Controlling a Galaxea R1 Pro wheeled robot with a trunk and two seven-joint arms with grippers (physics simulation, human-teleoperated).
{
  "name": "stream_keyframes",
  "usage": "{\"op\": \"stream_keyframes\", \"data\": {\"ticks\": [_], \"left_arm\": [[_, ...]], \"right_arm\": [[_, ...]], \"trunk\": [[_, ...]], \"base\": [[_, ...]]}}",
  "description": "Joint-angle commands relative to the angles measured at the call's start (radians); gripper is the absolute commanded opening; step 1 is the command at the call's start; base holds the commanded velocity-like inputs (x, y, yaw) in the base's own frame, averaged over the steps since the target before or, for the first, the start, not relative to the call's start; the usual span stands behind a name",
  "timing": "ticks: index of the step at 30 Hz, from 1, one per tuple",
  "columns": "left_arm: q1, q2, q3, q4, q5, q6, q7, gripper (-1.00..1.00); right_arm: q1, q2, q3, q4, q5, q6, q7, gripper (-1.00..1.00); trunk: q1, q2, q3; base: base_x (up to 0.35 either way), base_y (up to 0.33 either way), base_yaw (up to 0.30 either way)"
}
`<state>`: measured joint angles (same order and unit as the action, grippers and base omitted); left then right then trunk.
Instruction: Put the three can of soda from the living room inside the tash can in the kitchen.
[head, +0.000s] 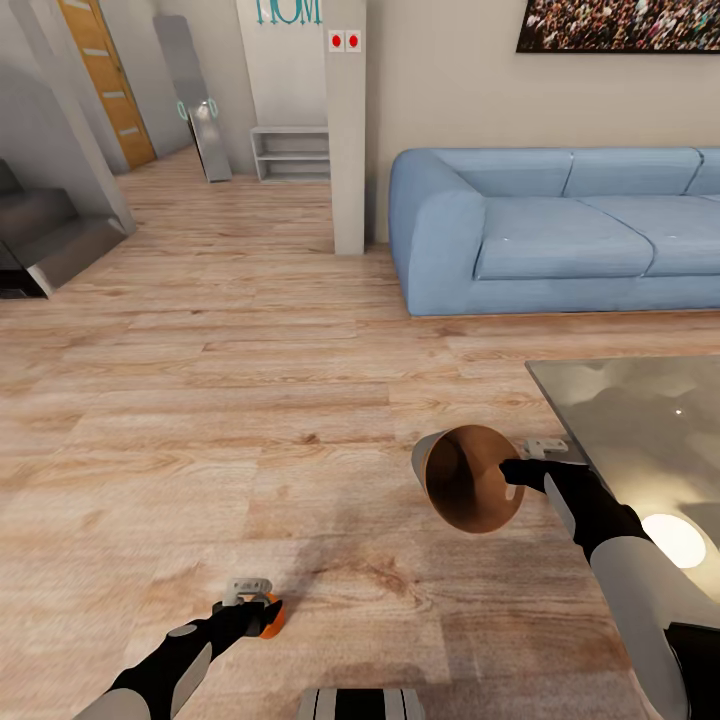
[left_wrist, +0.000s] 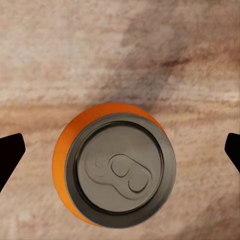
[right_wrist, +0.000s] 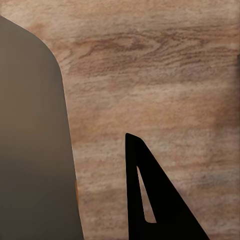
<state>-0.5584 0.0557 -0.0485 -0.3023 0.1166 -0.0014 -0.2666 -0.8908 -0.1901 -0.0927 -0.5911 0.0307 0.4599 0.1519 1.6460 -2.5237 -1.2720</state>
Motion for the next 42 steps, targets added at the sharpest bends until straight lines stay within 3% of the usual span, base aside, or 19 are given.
{"op": "stream_keyframes", "data": {"ticks": [1,12,24,42], "left_arm": [[0.000,0.000,0.000,0.000,0.000,0.000,0.000,1.00],[0.000,-0.001,0.000,0.000,0.000,0.000,0.000,1.00],[0.000,-0.004,0.000,0.000,0.000,0.000,0.000,1.00],[-0.001,-0.010,0.000,0.000,0.001,0.000,0.000,1.00]], "right_arm": [[0.000,0.000,-0.001,-0.001,-0.008,0.000,0.000,-1.00],[-0.003,-0.006,-0.005,-0.041,-0.010,0.006,0.001,-1.00],[-0.037,-0.004,-0.004,-0.151,-0.009,0.143,0.001,-1.00],[-0.074,-0.002,-0.002,-0.170,-0.008,0.194,0.001,-1.00]], "trunk": [[0.000,0.000,0.000],[0.000,0.000,0.000],[0.000,0.000,0.000],[-0.001,0.000,0.008]], "base": [[0.000,0.000,0.000],[0.000,0.000,0.000],[0.000,0.000,0.000],[0.000,0.000,0.000]]}}
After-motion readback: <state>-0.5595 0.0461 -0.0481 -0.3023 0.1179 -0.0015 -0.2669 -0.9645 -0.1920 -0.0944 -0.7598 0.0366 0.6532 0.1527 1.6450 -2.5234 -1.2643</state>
